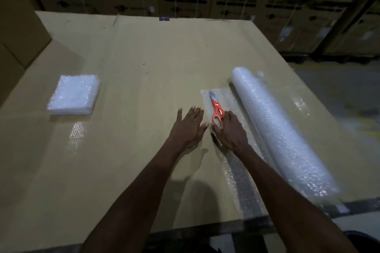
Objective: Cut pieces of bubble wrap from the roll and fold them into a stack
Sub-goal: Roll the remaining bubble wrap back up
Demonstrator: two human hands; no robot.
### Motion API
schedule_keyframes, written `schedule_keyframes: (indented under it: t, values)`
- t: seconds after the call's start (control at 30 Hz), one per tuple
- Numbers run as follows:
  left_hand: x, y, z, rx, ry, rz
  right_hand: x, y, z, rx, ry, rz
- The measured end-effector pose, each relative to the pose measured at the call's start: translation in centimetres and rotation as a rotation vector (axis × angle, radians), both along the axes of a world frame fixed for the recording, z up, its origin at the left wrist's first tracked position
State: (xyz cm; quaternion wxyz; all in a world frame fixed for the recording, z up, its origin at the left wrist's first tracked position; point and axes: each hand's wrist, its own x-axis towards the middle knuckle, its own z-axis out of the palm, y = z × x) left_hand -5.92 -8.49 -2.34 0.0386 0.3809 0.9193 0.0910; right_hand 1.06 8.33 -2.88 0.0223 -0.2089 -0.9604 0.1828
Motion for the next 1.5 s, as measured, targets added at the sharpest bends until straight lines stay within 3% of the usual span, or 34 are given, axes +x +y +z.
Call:
schedule_keyframes:
  t: [0.27,0.43,0.7,0.93,1.07,1.27,1.4,1.5]
  values:
    - [1.4,-1.3,-0.3,-0.102,-0.031,0.097,-0.2,0.6,-1.5,-0.096,0.028,0.012]
    - [0.6,-4.3,-1.4,-0.151,-0.050,0.115,0.7,-2.7,-2.6,-0.047,0.072,0.124]
    - [-1.5,-8.4,-2.5,-0.143,0.040,-0.031,1.3,-8.2,-4.0,0.100,0.125,0.437]
    - [-1.5,-9.1,-3.9,-0.144,-0.001,-0.109,2.0,-9.6,-3.8,0.084,0.142,0.465]
    - [-1.7,-8.1,-3.9,-0.085,-0.018,-0.134,2.5,-7.9,-1.1,0.082,0.162,0.321]
    - [-0.6,-2.5,-3.1,0.061,0.041,-0.254,5.0,1.1,3.7,0.192,0.280,-0.117]
    - [1.0,2.6,-2.1,0.072,-0.006,-0.300,7.4,8.2,5.3,0.270,0.147,-0.310]
    - [2.4,6.2,-1.4,0.029,0.064,-0.362,8.4,12.1,5.0,0.149,-0.044,-0.386]
